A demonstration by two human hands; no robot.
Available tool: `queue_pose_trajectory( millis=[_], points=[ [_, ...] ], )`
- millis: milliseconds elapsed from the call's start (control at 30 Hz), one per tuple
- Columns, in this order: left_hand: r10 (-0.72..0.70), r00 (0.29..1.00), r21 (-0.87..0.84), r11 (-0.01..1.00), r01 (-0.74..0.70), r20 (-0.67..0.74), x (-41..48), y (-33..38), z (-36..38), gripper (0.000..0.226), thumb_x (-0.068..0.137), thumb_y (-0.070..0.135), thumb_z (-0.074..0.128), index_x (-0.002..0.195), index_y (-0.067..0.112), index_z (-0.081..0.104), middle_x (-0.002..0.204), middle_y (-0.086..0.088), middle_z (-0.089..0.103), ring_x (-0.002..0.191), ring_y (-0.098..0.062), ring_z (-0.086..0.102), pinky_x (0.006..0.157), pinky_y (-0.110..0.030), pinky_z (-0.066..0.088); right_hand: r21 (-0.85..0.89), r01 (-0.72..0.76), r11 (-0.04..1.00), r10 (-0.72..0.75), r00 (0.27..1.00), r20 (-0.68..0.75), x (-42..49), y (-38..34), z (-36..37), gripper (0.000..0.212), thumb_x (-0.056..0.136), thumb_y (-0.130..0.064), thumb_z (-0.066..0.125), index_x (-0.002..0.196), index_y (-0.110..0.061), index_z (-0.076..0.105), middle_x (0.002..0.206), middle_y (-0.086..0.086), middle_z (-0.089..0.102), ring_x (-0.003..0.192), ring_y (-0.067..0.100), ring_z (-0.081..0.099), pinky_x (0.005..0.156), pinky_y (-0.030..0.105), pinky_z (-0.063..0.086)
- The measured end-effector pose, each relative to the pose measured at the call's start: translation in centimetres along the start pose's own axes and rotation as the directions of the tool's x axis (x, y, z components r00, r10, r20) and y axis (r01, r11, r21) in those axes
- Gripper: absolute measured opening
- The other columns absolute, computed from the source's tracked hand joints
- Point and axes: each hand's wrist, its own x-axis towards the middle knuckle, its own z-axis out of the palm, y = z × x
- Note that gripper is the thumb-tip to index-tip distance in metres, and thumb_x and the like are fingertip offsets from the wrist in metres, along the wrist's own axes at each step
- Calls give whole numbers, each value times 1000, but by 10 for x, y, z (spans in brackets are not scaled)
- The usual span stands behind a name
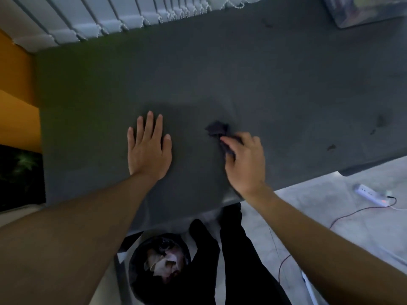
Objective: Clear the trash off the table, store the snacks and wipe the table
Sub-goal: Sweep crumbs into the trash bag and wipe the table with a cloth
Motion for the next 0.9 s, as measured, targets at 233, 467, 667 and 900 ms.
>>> queue_pose_trajectory(
  millis=[233,467,667,900],
  points=[
    [73,997,21,997,-73,13,40,48,-1,60,105,42,27,160,23,13,169,-1,5,155,-22,0,125,-45,-1,-32,277,960,-274,958,88,11,42,-18,32,82,-11,66,111,-24,73,111,3,63,89,31,55,75,45,48],
    [-7,999,29,1000,6,35,91,73,0,61,105,44,21,161,25,5,169,0,-4,154,-27,-8,125,-48,-5,19,100,995,-100,994,43,19,36,-12,40,80,-7,62,117,-19,70,113,4,60,93,31,54,79,45,49],
    [-70,997,108,992,68,14,97,74,8,62,102,48,12,160,29,-1,168,3,-6,155,-24,-9,123,-55,-3,-63,21,998,-21,1000,-7,88,71,-14,37,85,-9,62,117,-24,71,109,6,62,91,34,55,79,47,48],
    [-60,998,119,991,59,1,98,73,10,61,103,45,13,160,28,-2,169,2,-5,155,-25,-6,123,-56,1,68,338,939,-345,925,159,116,42,4,33,87,-16,56,115,-22,73,109,3,64,90,30,56,80,40,47]
  ],
)
